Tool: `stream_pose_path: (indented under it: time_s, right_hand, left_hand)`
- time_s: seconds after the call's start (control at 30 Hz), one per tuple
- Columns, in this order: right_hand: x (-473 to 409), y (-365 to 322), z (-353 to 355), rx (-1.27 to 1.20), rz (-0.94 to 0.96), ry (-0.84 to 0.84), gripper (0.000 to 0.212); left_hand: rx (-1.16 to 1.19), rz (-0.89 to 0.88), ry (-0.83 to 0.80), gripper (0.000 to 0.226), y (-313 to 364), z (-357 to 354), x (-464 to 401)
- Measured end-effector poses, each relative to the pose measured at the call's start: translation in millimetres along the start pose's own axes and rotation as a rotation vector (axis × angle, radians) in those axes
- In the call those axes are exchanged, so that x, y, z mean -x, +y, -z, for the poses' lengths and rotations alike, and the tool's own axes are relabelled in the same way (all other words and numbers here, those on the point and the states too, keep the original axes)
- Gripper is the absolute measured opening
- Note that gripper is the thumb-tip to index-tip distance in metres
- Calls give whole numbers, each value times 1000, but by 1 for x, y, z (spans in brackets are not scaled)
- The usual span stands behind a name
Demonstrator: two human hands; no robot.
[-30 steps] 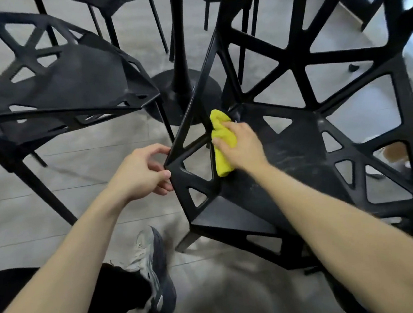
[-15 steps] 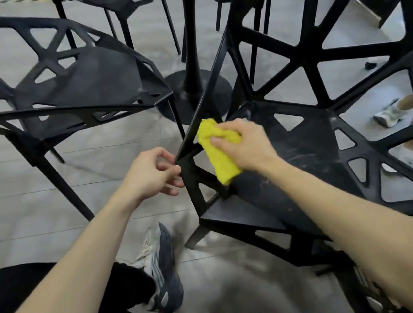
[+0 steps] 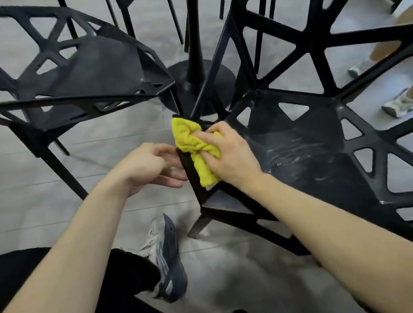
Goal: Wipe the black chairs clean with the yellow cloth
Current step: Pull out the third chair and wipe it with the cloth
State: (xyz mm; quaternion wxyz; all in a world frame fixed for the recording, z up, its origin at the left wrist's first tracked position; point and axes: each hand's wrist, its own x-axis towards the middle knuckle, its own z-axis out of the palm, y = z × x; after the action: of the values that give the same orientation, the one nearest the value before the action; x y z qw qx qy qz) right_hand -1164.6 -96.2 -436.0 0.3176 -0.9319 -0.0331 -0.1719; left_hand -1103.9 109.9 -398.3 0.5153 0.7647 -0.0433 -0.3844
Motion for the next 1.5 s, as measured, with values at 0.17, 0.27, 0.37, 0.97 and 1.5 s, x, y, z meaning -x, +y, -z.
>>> stream_pose_path:
  time_s: [0.17,0.27,0.37,0.97,1.5]
  right_hand:
    - [53,-22,-1,60,177,-187,44]
    - [43,-20,6,159,274,-236,44]
    - [12,-32,-18,107,28,25,45]
    - [47,26,15,107,-192,-36,50]
    - [109,-15,34,553,-19,-231,78]
  left_hand:
    - [111,7,143,33,8,9,5]
    - [-6,-2,210,33,10,9,1]
    - [-118,-133,347,41,12,8,-9]
    - [-487,-293,517,18,18,-5,-28]
    - [-290,-205,444,14,20,-11,-27]
